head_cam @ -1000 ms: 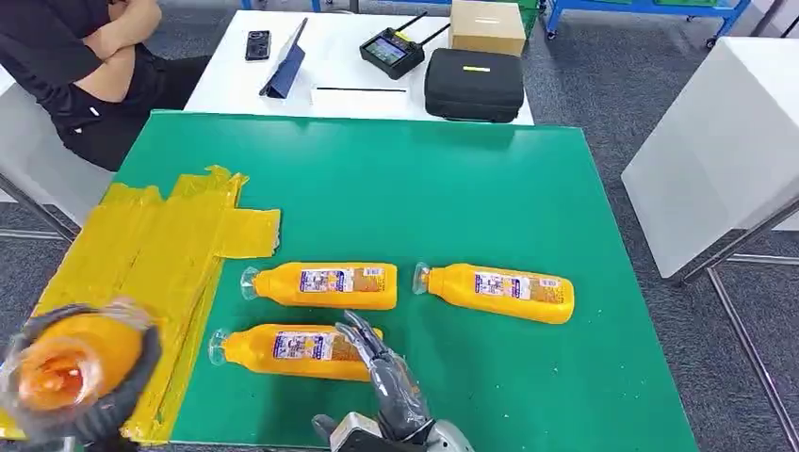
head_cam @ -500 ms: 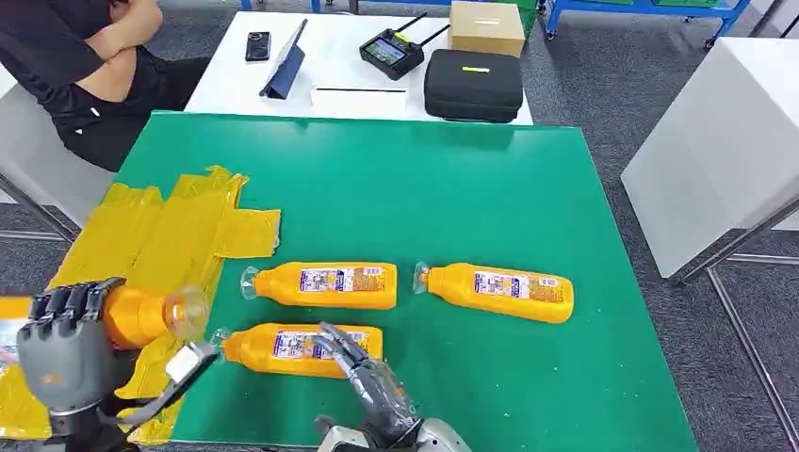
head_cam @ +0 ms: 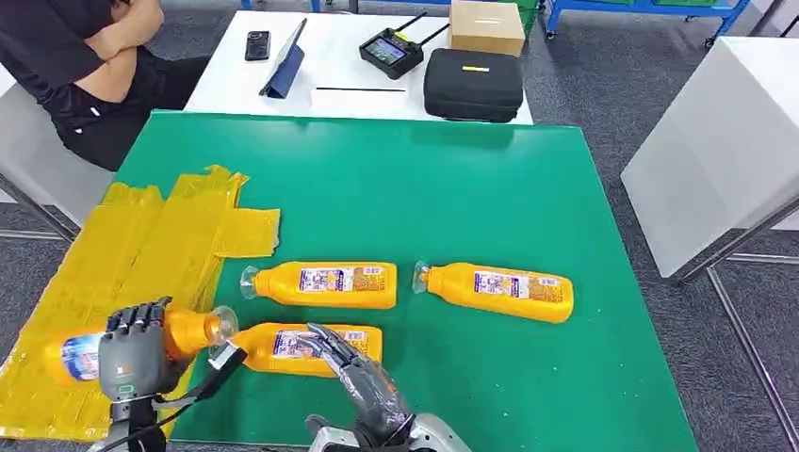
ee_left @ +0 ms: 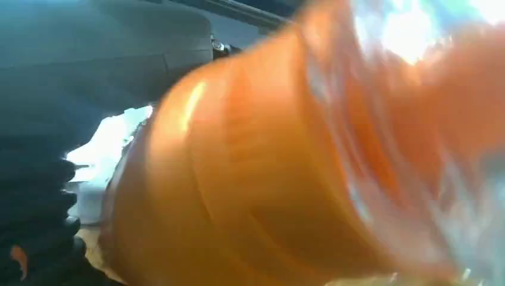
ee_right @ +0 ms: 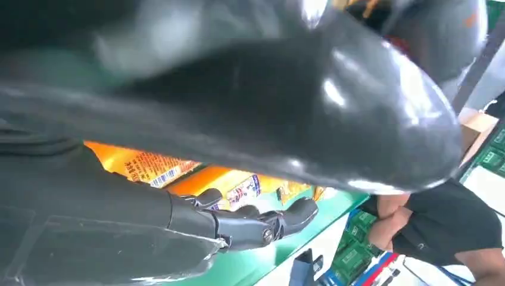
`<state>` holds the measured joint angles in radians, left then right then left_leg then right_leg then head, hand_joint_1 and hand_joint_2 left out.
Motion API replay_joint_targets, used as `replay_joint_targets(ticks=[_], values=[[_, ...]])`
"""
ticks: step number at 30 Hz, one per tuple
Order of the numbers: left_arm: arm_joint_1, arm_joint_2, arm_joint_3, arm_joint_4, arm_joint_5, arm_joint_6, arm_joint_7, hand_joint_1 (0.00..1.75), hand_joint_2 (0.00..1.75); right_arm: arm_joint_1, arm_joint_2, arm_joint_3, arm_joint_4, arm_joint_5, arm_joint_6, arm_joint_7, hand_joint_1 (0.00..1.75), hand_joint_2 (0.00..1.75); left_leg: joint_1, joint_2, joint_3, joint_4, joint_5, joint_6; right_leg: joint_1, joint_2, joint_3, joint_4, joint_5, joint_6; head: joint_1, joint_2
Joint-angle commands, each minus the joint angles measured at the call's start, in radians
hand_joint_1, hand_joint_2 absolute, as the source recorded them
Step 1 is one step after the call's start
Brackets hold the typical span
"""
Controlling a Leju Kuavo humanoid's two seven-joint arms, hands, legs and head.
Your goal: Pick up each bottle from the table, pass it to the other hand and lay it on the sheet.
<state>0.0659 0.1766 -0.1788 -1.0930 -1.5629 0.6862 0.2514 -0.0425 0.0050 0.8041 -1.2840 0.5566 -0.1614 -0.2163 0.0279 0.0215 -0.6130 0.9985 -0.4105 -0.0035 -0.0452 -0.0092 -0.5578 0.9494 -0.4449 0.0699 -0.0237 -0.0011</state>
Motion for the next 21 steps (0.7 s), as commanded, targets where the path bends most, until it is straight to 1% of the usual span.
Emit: replay_joint_targets(ticks=[1,3,4,5,6,8,11,12,13,15,16,19,20,21], values=[[-0.028,0.033,-0.060,0.130,0.000,0.012,-0.042,0.00,0.00,-0.006,0.002,0.000,0.030,0.028,-0.002,0.023,0.00,0.00,0.000,-0.002,0.003,-0.001,-0.001,0.001,0.000,-0.001,0.003,0.000,-0.001,-0.005,0.000,0.000],[-0.025,0.029,-0.054,0.123,-0.006,0.012,-0.049,0.00,0.00,-0.009,0.004,-0.001,0.031,0.043,-0.006,0.032,0.00,0.00,0.000,-0.003,0.004,-0.001,-0.001,0.001,0.000,-0.001,0.004,0.000,-0.001,-0.005,0.000,0.000],[-0.023,0.024,-0.049,0.113,0.002,0.012,-0.069,0.00,0.00,-0.015,0.008,-0.003,0.034,0.064,-0.010,0.045,0.00,0.00,0.000,-0.002,0.003,-0.001,-0.001,0.001,0.000,0.000,0.003,0.000,-0.001,-0.004,0.000,0.000],[-0.021,0.020,-0.044,0.100,0.012,0.012,-0.088,0.00,0.00,-0.021,0.013,-0.006,0.039,0.083,-0.011,0.060,0.00,0.00,0.000,-0.002,0.004,0.000,-0.001,0.001,0.000,0.000,0.004,0.000,-0.001,-0.006,0.000,0.000],[-0.018,0.016,-0.040,0.086,-0.002,0.012,-0.095,0.00,0.00,-0.034,0.019,-0.008,0.048,0.129,-0.020,0.084,0.00,1.75,0.000,-0.002,0.003,0.000,-0.001,0.001,0.000,0.000,0.003,0.000,-0.001,-0.005,0.000,0.000],[-0.003,0.019,-0.039,0.041,0.020,0.012,-0.126,0.00,0.00,-0.057,0.029,-0.010,0.076,0.204,-0.039,0.127,0.00,1.75,0.000,-0.002,0.002,0.000,0.000,0.001,0.000,0.000,0.002,0.000,0.000,-0.005,0.000,0.000],[0.019,0.003,-0.027,-0.018,0.040,0.012,-0.161,0.00,0.00,-0.108,0.058,-0.021,0.162,0.292,-0.030,0.189,0.00,1.75,0.000,-0.001,0.001,0.000,0.000,0.001,0.000,0.001,0.001,0.000,0.000,-0.004,0.000,0.000],[0.021,0.000,-0.024,-0.025,0.039,0.012,-0.162,0.00,0.00,-0.113,0.061,-0.020,0.171,0.301,-0.027,0.193,0.00,1.75,0.000,-0.001,0.002,0.000,0.000,0.001,0.000,0.002,0.002,0.000,0.000,-0.005,0.000,0.000],[0.021,0.000,-0.024,-0.025,0.039,0.012,-0.162,0.00,0.00,-0.113,0.061,-0.020,0.171,0.301,-0.027,0.193,0.00,1.75,0.000,0.000,0.001,0.000,0.000,0.001,0.000,0.002,0.001,0.000,0.000,-0.004,0.000,0.000],[0.025,-0.008,-0.024,-0.039,0.047,0.012,-0.170,0.00,0.00,-0.126,0.069,-0.022,0.196,0.315,-0.025,0.202,0.00,1.75,0.000,-0.002,0.003,0.000,0.000,0.001,0.000,0.001,0.002,0.001,0.000,-0.005,0.000,0.000],[0.030,-0.014,-0.016,-0.058,0.049,0.012,-0.185,0.00,0.00,-0.133,0.074,-0.025,0.212,0.330,-0.023,0.211,0.00,1.75,0.000,-0.002,0.001,0.000,0.001,0.001,0.000,0.000,0.001,0.000,0.000,-0.003,0.000,0.000],[0.046,-0.036,0.005,-0.102,0.063,0.012,-0.217,0.00,0.00,-0.155,0.085,-0.025,0.262,0.357,-0.012,0.225,0.00,1.75,0.000,-0.002,0.002,0.000,0.000,0.002,0.000,0.001,0.002,0.001,-0.001,-0.006,0.000,0.000],[0.053,-0.043,0.016,-0.116,0.088,0.012,-0.246,0.00,0.00,-0.167,0.090,-0.022,0.292,0.374,-0.008,0.235,0.00,1.75,0.000,-0.001,0.002,0.000,0.001,0.001,0.000,0.001,0.002,0.001,0.000,-0.004,0.000,0.000],[0.058,-0.052,0.033,-0.127,0.091,0.012,-0.262,0.00,0.00,-0.172,0.092,-0.022,0.310,0.378,-0.005,0.238,0.00,1.75,0.000,-0.002,0.003,0.000,0.000,0.002,0.000,0.001,0.003,0.001,-0.001,-0.005,0.000,0.000]])
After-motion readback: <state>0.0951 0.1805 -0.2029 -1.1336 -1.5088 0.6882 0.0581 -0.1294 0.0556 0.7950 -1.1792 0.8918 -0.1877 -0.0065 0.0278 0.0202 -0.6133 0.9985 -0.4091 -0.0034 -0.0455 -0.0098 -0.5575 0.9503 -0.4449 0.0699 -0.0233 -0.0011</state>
